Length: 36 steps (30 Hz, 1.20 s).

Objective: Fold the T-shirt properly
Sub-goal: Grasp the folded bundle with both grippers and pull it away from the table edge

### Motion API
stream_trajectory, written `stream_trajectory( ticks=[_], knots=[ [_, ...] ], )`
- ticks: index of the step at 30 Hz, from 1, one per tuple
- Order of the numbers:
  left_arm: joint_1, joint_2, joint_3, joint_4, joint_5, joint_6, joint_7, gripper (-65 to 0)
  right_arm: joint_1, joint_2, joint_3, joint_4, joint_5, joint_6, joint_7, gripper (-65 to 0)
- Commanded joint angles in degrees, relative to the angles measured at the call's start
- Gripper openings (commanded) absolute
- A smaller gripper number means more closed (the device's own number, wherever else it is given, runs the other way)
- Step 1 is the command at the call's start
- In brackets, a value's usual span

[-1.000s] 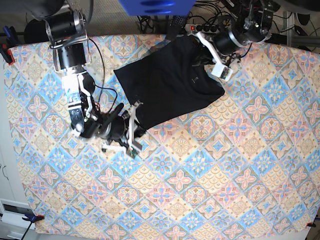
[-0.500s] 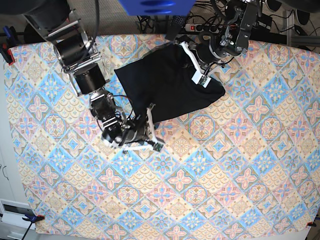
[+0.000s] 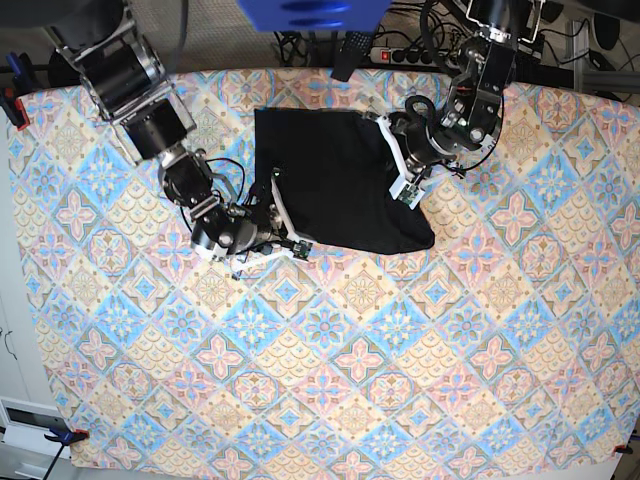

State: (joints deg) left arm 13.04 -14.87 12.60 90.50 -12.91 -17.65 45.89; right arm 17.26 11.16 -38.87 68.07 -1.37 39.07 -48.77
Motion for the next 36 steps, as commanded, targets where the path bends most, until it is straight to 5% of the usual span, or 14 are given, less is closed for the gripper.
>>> stream_trajectory(
  ticks=[1,10,18,22,26,36],
  knots=[
    [-1.5,-0.4,-0.2,0.5,1.9,1.0,0.0,-64.4,0.2,1.4,0.2,2.8,0.2,0.9,-1.6,-62.1],
    [-12.0,0.0,-0.4,-3.7,2.8,1.0,0.0,-64.4,-9.4,10.7,0.4,21.7,0.3,0.9,-8.3,-62.1],
    [-3.1,-0.5,-8.3,10.6,0.3,1.0,0.6,-64.4,-11.0,11.5,1.7,29.7,0.4,0.9,-10.1,-62.2],
    [6.3,-0.4,-14.1,16.4,-3.4,1.0,0.6,-64.4,-11.0,11.0,7.7,29.1,0.4,0.9,-9.7,-62.2],
    [10.7,0.0,-16.4,13.3,-5.8,1.0,0.0,-64.4,-11.0,5.7,11.0,25.2,0.3,0.9,-9.7,-62.2],
    [2.5,4.8,-18.3,-0.1,-5.2,1.0,0.0,-64.4,-5.3,-0.4,13.4,14.2,0.0,0.9,-5.9,-62.2]
  ],
)
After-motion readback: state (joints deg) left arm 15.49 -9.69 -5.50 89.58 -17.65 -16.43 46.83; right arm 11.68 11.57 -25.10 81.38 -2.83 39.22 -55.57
